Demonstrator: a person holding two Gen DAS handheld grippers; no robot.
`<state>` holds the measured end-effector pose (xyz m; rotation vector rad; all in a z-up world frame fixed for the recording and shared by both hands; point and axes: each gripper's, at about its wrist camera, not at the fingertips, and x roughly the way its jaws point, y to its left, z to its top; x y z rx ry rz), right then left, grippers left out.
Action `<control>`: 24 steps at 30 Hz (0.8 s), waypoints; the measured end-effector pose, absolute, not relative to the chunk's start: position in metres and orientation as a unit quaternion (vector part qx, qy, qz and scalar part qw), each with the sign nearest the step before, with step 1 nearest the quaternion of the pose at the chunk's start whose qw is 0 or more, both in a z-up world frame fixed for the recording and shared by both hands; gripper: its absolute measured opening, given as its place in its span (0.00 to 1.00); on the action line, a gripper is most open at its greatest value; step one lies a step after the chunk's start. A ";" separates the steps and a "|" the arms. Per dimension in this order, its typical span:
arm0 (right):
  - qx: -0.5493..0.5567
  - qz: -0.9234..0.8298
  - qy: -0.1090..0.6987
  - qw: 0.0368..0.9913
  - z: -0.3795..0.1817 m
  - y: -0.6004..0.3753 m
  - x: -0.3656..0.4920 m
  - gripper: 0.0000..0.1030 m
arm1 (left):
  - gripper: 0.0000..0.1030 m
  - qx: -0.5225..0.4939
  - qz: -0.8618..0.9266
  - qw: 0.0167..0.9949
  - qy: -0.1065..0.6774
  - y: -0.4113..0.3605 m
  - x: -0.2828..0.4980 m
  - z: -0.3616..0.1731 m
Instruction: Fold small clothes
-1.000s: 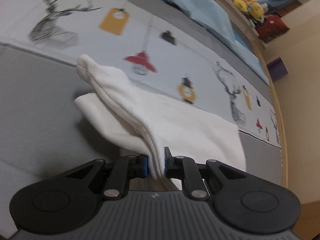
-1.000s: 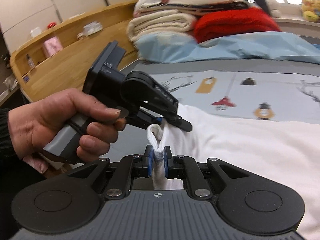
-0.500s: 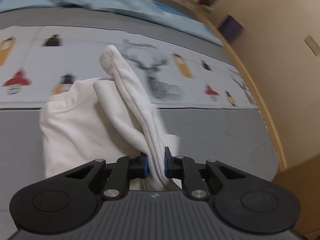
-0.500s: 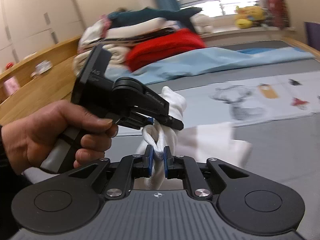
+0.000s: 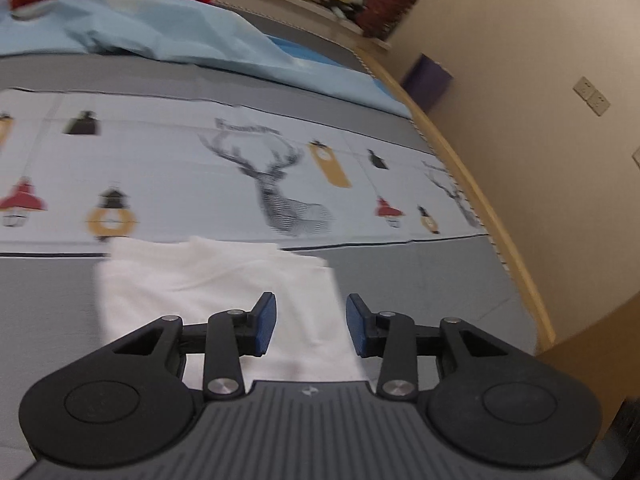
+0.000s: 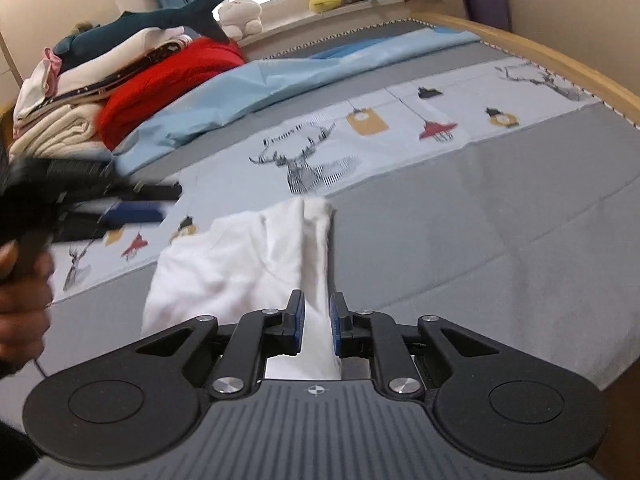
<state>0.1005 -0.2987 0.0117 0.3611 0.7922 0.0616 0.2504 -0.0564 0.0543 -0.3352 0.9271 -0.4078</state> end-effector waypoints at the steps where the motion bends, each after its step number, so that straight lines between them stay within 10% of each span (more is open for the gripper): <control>1: 0.175 0.037 0.380 0.908 0.014 -0.302 0.103 0.16 | 0.41 -0.147 -0.189 0.867 0.437 -0.048 0.244 0.058; 8: 0.162 0.128 0.383 0.900 0.032 -0.296 0.168 0.38 | 0.44 -0.044 -0.181 0.892 0.413 0.000 0.193 0.081; 21: 0.149 0.087 0.522 0.835 -0.060 -0.283 0.196 0.38 | 0.38 0.011 -0.212 0.844 0.493 -0.031 0.190 0.017; 24: 0.162 0.099 0.537 0.822 -0.066 -0.293 0.193 0.24 | 0.27 0.021 -0.238 0.812 0.533 -0.040 0.189 -0.017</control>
